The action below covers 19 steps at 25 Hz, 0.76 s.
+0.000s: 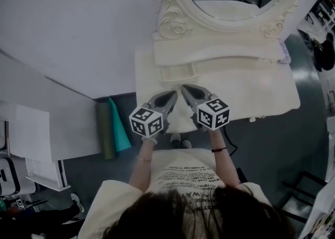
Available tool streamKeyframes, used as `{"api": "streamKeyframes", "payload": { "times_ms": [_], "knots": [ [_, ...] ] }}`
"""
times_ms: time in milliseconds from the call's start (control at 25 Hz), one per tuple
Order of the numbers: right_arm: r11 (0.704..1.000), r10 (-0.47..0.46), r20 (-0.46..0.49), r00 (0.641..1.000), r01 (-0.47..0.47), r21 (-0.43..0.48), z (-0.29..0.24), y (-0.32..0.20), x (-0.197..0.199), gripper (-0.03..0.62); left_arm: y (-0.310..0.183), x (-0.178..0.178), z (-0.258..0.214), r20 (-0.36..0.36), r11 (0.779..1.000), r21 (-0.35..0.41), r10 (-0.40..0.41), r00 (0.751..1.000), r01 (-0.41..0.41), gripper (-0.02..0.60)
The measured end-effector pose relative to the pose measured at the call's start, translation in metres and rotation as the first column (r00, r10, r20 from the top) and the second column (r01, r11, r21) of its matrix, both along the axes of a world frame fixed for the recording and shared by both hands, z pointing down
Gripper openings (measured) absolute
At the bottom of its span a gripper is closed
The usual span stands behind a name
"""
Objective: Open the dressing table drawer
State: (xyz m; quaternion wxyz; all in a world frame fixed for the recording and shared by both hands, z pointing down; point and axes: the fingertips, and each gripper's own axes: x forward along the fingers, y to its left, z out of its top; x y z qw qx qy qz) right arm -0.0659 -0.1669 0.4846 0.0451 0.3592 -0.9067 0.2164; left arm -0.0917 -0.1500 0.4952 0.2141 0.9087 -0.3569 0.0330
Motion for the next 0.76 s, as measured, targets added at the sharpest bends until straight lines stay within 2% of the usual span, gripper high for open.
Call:
{"api": "streamKeyframes", "payload": {
  "times_ms": [760],
  "knots": [
    [1.000,0.002,0.006,1.000,-0.002,-0.008,0.0028,0.0034,0.0065,0.002,0.0029,0.0060,-0.0013,-0.001,1.000,-0.005,0.008,1.000,-0.008,-0.002]
  ]
}}
